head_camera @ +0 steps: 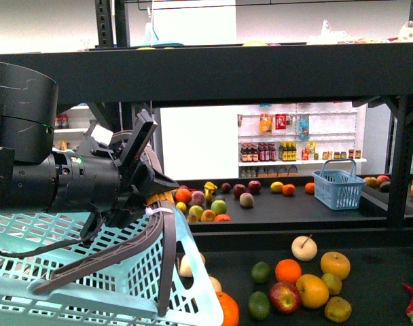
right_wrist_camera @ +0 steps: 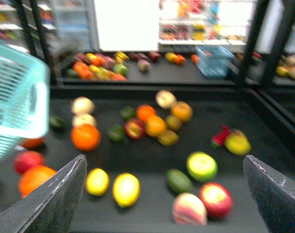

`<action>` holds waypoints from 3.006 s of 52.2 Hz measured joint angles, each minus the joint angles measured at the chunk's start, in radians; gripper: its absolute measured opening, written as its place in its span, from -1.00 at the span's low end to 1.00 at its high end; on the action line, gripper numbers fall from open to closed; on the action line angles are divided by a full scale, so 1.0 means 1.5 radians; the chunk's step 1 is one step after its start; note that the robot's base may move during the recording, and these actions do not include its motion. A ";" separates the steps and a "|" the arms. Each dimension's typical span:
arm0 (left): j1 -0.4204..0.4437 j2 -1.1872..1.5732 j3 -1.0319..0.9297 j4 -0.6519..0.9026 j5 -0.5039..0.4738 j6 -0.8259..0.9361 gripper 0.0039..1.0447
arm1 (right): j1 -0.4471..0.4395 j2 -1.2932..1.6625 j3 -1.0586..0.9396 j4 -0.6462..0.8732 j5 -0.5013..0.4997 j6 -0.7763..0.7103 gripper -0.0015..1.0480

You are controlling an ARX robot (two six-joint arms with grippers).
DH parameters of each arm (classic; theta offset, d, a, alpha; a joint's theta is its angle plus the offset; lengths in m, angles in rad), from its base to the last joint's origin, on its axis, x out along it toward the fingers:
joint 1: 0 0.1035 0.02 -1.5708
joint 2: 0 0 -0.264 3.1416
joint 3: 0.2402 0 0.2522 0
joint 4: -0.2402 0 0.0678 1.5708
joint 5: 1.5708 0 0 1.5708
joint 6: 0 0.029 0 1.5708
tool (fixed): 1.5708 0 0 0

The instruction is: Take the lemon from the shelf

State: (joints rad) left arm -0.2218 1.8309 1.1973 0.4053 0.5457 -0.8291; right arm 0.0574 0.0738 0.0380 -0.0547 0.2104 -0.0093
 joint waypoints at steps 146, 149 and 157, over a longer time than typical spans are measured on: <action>-0.002 0.003 0.001 0.000 0.001 0.002 -0.79 | -0.022 1.528 0.913 0.138 -0.199 0.019 0.24; -0.002 0.003 0.001 0.000 0.001 0.002 -0.79 | -0.023 1.474 0.889 0.148 -0.217 0.031 0.24; -0.002 0.003 0.001 0.000 0.001 0.002 -0.79 | -0.015 1.349 0.844 0.153 -0.258 0.068 0.24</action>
State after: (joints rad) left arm -0.2245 1.8347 1.1984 0.4053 0.5465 -0.8265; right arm 0.0353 2.0979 1.3041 0.1741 -0.1768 0.0925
